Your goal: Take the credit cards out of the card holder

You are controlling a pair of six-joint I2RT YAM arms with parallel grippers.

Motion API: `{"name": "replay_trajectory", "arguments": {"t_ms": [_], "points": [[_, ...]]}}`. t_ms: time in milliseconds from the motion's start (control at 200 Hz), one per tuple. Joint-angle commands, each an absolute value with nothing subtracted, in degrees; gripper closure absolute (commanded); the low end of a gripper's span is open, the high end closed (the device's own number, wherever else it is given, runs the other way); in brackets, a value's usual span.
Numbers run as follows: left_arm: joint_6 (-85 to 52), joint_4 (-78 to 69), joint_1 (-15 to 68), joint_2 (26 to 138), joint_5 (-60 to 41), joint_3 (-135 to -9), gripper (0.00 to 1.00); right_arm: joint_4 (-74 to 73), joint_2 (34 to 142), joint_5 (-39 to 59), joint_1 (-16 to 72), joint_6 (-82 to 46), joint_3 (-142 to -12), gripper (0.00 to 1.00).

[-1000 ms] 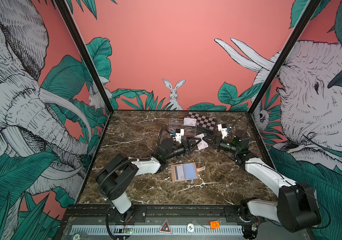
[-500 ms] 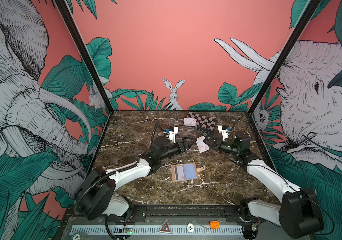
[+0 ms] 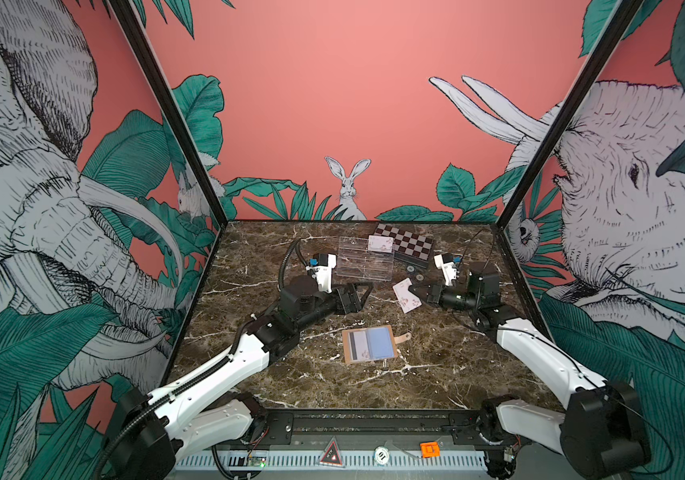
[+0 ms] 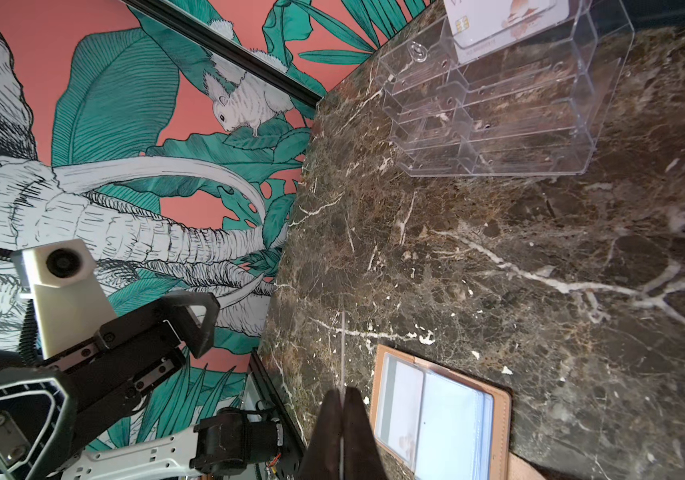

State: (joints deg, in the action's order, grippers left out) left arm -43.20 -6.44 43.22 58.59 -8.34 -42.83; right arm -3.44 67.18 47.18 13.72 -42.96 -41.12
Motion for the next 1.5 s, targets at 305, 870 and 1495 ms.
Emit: {"name": "replay_trajectory", "arguments": {"t_ms": [305, 870, 1495], "points": [[-27.3, 8.6, 42.9, 45.9, 0.2, -45.1, 0.01, 11.6, 65.7, 43.0, 13.6, -26.0, -49.2, 1.00], [-22.4, 15.5, 42.8, 37.7, -0.3, -43.3, 0.01, 20.8, 68.6, 37.1, 16.4, -11.0, -55.2, 1.00], [-23.3, 12.5, 42.9, 38.5, -0.1, -40.7, 0.01, 36.1, 70.3, 28.3, 21.8, 23.4, -66.7, 1.00]]}}
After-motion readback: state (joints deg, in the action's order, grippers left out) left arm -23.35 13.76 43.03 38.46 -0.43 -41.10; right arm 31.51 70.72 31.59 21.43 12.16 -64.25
